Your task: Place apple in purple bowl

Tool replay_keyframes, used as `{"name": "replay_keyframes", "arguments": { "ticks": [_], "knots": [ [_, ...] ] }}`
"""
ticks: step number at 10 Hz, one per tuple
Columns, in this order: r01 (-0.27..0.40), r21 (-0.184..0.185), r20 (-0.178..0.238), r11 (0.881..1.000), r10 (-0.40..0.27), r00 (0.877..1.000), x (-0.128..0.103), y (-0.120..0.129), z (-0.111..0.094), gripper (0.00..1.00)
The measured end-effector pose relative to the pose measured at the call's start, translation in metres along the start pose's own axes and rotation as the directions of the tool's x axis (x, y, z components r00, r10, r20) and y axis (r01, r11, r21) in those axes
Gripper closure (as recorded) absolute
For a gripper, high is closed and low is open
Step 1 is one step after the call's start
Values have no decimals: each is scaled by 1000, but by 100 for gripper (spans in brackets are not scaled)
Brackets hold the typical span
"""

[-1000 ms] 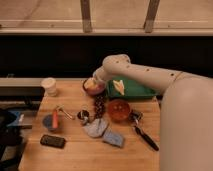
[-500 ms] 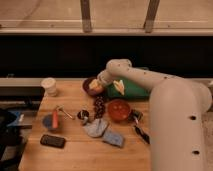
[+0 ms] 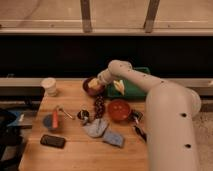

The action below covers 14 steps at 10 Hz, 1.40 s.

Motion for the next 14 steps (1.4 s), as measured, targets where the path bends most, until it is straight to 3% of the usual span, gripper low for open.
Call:
{"name": "replay_keyframes", "arguments": {
  "ticks": [4,6,9,14],
  "knots": [
    [21,-39,11,999,-21,1000,-6,2,16,40],
    [22,-43,45,999,-20,999,-5,0,12,23],
    [48,-52,62,997,-45,997,-11,9,8,20],
    [58,-71,53,996,-55,997,-12,14,7,20]
  ]
}}
